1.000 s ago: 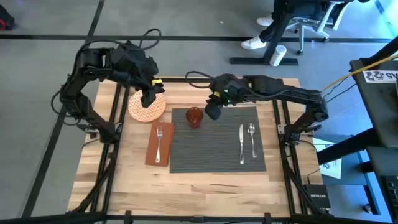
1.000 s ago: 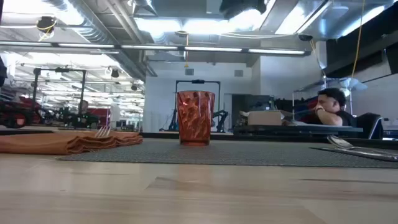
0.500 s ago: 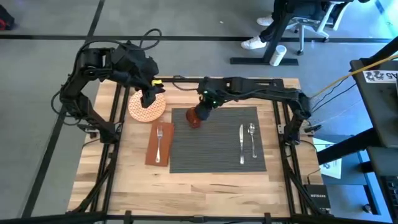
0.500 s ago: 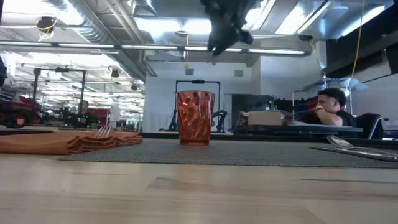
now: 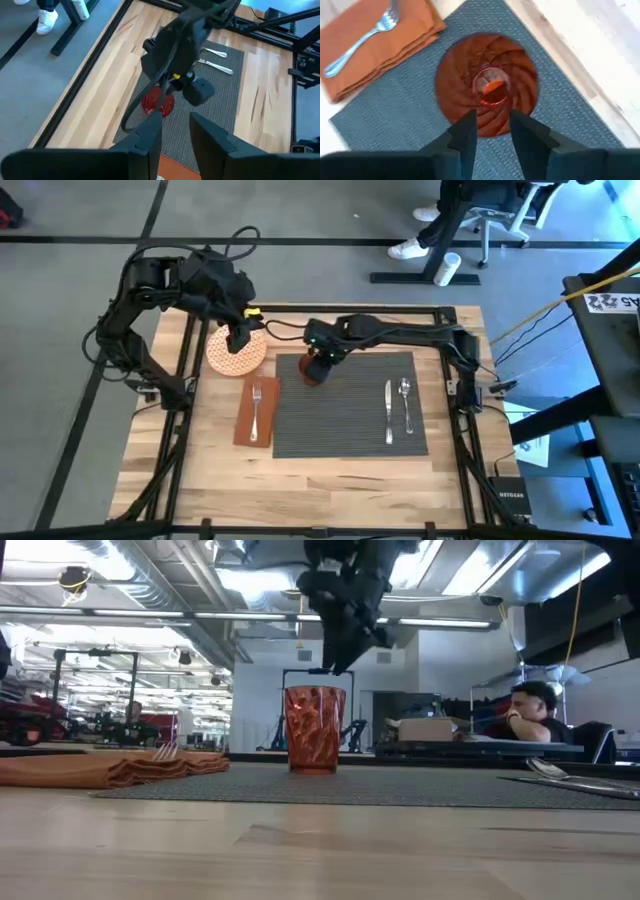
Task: Set table place
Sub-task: Move the orange glass to the top right of the table
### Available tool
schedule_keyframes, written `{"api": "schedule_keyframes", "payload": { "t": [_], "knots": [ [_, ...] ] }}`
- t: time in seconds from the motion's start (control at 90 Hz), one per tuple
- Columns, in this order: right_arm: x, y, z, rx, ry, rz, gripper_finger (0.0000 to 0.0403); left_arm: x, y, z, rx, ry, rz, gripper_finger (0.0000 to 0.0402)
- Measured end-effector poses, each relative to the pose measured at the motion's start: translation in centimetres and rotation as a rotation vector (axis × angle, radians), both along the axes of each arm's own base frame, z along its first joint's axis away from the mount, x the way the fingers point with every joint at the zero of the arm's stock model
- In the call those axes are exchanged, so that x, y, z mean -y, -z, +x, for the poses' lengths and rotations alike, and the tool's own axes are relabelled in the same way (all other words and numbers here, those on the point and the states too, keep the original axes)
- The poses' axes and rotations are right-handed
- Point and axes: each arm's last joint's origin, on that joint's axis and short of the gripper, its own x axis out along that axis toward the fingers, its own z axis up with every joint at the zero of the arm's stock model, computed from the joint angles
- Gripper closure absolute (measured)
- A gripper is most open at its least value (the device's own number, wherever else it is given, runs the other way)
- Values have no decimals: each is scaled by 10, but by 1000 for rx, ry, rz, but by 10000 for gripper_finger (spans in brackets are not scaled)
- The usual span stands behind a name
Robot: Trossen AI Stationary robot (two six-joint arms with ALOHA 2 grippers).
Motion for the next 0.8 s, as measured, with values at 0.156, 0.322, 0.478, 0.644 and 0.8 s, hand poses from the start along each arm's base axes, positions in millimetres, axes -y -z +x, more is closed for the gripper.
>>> {"api": "schedule_keyframes", "payload": {
  "t": [0.156,0.322,0.478,0.644,0.8],
  "knots": [
    [5,11,3,-37,24,-45,299,0,0,0,0,0,0,319],
    [9,20,6,-56,32,-44,299,0,0,0,0,0,0,319],
    [13,27,13,-38,7,-53,299,0,0,0,0,0,0,319],
    [13,32,22,18,-77,-59,299,0,1,1,-4,-5,-5,319],
    [12,34,23,16,-86,-33,313,0,6,4,-27,-13,-22,319]
  ]
}}
